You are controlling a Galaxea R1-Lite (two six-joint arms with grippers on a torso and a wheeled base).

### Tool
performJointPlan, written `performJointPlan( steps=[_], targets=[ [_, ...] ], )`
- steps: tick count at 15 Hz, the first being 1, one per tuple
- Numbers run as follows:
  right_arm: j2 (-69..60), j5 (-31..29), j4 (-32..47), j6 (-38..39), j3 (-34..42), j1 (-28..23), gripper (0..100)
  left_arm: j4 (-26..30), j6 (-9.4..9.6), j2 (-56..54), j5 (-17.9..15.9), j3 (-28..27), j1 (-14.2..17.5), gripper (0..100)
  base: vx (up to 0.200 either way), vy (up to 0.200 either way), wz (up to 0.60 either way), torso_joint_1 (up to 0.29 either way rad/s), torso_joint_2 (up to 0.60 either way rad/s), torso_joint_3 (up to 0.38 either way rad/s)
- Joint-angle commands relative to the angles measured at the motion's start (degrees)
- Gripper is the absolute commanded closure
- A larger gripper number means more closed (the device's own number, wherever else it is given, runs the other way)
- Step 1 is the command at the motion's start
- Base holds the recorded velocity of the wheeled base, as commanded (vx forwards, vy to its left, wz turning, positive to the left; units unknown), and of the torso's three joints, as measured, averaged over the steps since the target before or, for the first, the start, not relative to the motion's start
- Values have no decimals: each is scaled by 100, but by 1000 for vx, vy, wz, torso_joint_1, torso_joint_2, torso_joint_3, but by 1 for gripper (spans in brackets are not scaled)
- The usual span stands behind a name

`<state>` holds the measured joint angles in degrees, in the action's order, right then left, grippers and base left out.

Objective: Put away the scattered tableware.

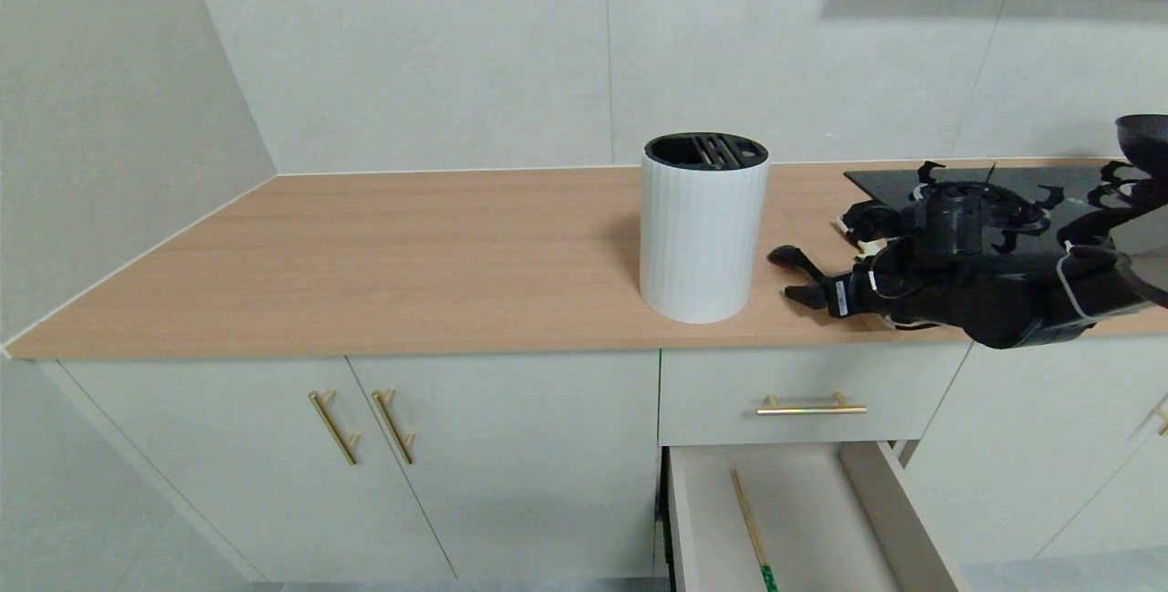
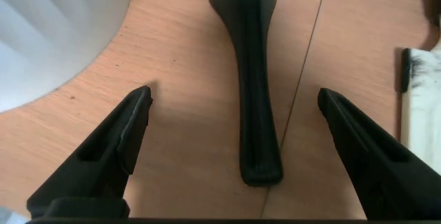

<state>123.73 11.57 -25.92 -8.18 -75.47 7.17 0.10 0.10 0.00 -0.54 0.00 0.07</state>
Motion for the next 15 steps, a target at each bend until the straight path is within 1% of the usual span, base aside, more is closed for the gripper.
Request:
performJointPlan(
  steps=[1,3,4,12,13,15],
  targets=[
    [54,3,-1,1,-11,4,0,-1,-1,9,1,0,1,0,0,0,0,0,0,0],
    [72,-6,-1,1,-29,4,0,-1,-1,9,1,0,1,0,0,0,0,0,0,0],
    [81,-6,-1,1,-29,4,100,-1,-1,9,1,0,1,0,0,0,0,0,0,0],
    [107,-67,78,1,-99,-5,100,-1,-1,9,1,0,1,0,0,0,0,0,0,0],
    [54,-146,140,1,-82,13,100,-1,-1,9,1,0,1,0,0,0,0,0,0,0],
    [-306,-489,667,71,-91,39,100,-1,-1,9,1,0,1,0,0,0,0,0,0,0]
  ],
)
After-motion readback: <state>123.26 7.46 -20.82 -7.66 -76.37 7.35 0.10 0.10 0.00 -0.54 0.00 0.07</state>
